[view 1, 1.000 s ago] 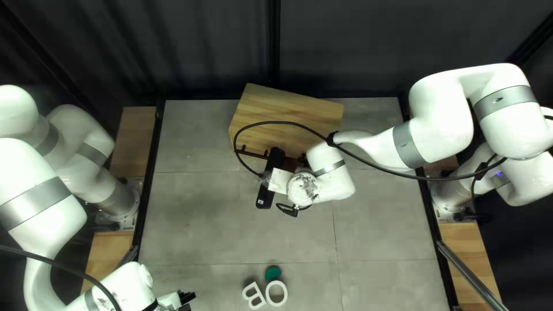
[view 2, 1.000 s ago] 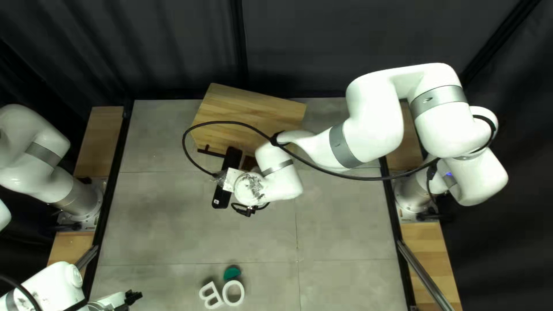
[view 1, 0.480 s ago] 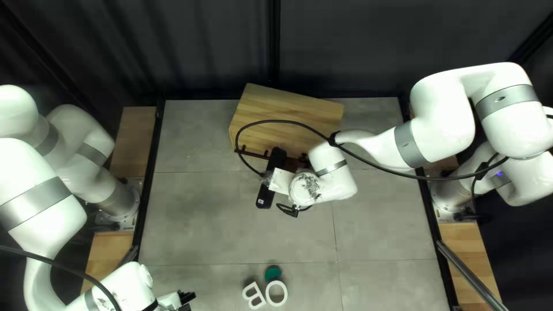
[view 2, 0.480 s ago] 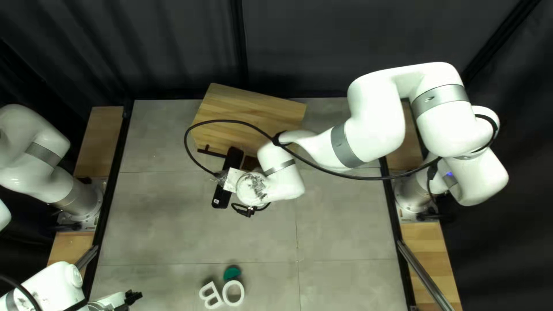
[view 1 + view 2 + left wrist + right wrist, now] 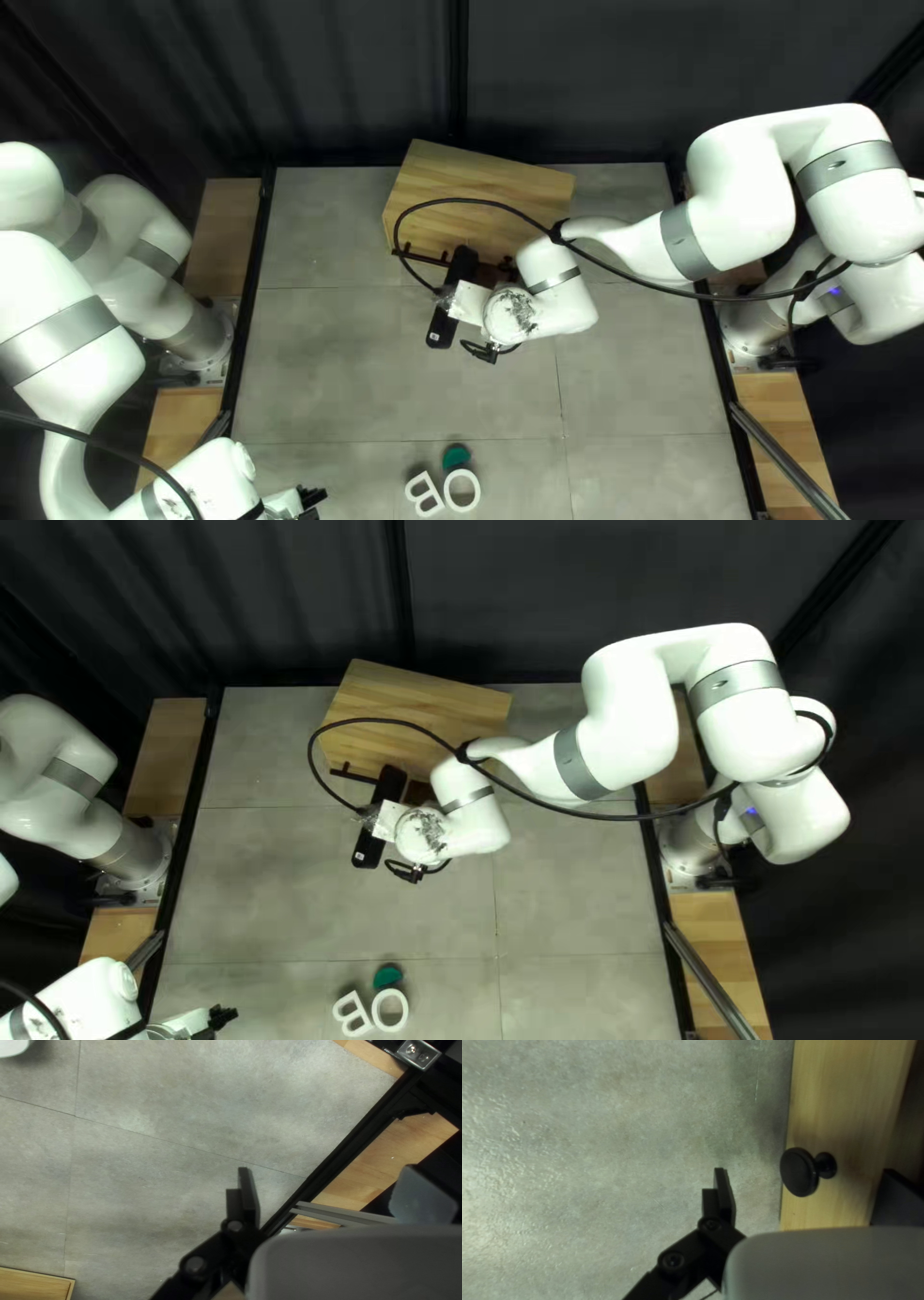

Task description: Open drawers and place objects into drawer and close

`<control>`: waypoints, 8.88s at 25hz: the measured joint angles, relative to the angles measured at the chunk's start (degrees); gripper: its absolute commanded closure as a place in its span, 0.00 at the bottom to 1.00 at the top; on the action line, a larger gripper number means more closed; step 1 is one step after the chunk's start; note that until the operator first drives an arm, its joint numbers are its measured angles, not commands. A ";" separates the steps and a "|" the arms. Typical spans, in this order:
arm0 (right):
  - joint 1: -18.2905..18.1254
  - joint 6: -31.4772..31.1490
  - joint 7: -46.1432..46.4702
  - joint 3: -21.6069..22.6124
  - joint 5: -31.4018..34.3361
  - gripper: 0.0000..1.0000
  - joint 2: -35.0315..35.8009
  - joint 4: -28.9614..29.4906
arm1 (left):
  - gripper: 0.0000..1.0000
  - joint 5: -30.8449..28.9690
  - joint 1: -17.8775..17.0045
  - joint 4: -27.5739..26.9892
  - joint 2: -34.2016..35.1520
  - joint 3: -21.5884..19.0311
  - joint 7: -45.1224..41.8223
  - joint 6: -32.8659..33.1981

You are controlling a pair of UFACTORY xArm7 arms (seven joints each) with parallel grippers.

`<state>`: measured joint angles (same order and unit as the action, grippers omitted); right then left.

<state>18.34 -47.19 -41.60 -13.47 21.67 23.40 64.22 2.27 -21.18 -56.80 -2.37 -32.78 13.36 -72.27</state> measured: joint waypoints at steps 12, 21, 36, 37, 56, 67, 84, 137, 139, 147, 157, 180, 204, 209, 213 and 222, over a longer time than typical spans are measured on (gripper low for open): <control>0.08 0.24 0.46 0.34 -0.15 0.00 -0.13 0.07 | 0.00 0.00 0.00 0.00 0.00 0.00 0.00 0.00; 0.19 -1.37 1.62 0.81 -0.48 0.00 0.79 2.90 | 0.00 0.00 0.00 0.00 0.00 0.00 0.00 0.00; 1.07 -1.89 1.43 1.25 -0.26 0.00 -0.31 3.39 | 0.00 0.00 0.00 0.00 0.00 0.00 0.00 0.00; 1.15 -2.05 1.42 1.26 -0.20 0.00 -0.40 3.48 | 0.00 0.00 0.00 0.00 0.00 0.00 0.00 0.00; -2.85 -6.95 21.84 3.56 -3.24 0.00 -1.62 3.94 | 0.00 0.00 0.00 0.00 0.00 0.00 0.00 0.00; -2.78 -8.58 17.96 2.74 -3.88 0.00 -1.09 5.02 | 0.00 0.00 0.00 0.00 0.00 0.00 0.00 0.00; -3.48 -3.61 13.94 2.08 -5.02 0.00 0.27 3.64 | 0.00 0.00 0.00 0.00 0.00 0.00 0.00 0.00; -3.71 2.48 7.43 1.70 -7.90 0.00 0.28 1.43 | 0.00 0.00 0.00 0.00 0.00 0.00 0.00 0.00; -3.73 2.59 7.54 1.76 -7.96 0.00 0.40 1.53 | 0.00 0.00 0.00 0.00 0.00 0.00 0.00 0.00; -3.77 2.84 7.68 1.90 -8.12 0.00 0.45 1.56 | 0.00 0.00 0.00 0.00 0.00 0.00 0.00 0.00; -3.49 3.09 7.39 2.07 -8.16 0.00 0.31 1.53 | 0.00 0.00 0.00 0.00 0.00 0.00 0.00 0.00; -3.10 3.94 8.04 2.83 -8.23 0.00 0.62 2.34 | 0.00 0.00 0.00 0.00 0.00 0.00 0.00 0.00; -2.02 2.45 8.63 3.78 -8.03 0.00 1.28 5.55 | 0.00 0.00 0.00 0.00 0.00 0.00 0.00 0.00; -1.33 0.18 8.69 4.13 -7.92 0.00 1.79 8.09 | 0.00 0.00 0.00 0.00 0.00 0.00 0.00 0.00; -0.49 -3.35 9.15 4.55 -7.69 0.00 2.39 11.46 | 0.00 0.00 0.00 0.00 0.00 0.00 0.00 0.00; 4.33 -12.46 14.61 7.05 -2.95 0.00 3.72 16.82 | 0.00 0.00 0.00 0.00 0.00 0.00 0.00 0.00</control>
<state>22.67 -59.65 -26.98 -6.42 18.72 27.12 81.04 2.27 -21.18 -56.80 -2.37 -32.78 13.36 -72.27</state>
